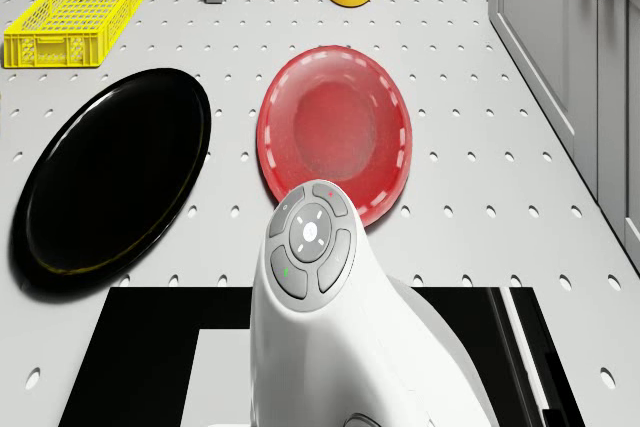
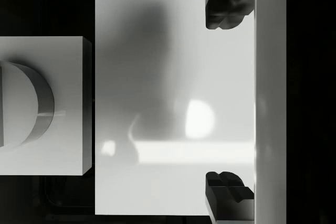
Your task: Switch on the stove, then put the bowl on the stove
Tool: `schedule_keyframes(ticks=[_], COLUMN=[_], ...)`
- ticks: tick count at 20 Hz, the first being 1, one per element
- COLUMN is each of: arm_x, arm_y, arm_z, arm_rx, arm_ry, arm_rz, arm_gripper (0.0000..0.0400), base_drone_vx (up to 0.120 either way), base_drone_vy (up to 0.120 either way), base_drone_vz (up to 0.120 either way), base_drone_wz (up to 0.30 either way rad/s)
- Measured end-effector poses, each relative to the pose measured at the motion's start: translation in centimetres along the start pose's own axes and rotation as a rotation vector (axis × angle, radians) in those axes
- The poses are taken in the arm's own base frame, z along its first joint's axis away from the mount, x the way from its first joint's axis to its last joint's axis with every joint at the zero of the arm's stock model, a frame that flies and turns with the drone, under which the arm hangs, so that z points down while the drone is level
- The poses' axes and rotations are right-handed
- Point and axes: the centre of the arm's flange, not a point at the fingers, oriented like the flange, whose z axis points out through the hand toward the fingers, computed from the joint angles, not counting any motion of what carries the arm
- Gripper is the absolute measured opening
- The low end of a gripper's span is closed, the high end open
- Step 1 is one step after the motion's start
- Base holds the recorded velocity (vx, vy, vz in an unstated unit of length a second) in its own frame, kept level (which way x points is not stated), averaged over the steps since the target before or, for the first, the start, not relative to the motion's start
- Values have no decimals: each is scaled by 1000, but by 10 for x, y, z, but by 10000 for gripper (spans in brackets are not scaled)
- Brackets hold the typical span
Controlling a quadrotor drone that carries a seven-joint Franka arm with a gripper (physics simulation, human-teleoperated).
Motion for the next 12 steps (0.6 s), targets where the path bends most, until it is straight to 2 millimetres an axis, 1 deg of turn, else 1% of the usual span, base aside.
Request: schedule_keyframes(ticks=[7, 8, 12], arm_x=[0, 0, 0], arm_y=[0, 0, 0], arm_z=[0, 0, 0], arm_rx=[0, 0, 0], arm_ry=[0, 0, 0], arm_rz=[0, 0, 0], arm_gripper=[400, 400, 400], base_drone_vx=[120, 120, 120], base_drone_vy=[0, 0, 0], base_drone_vz=[0, -80, -120], base_drone_wz=[0, 0, 0])
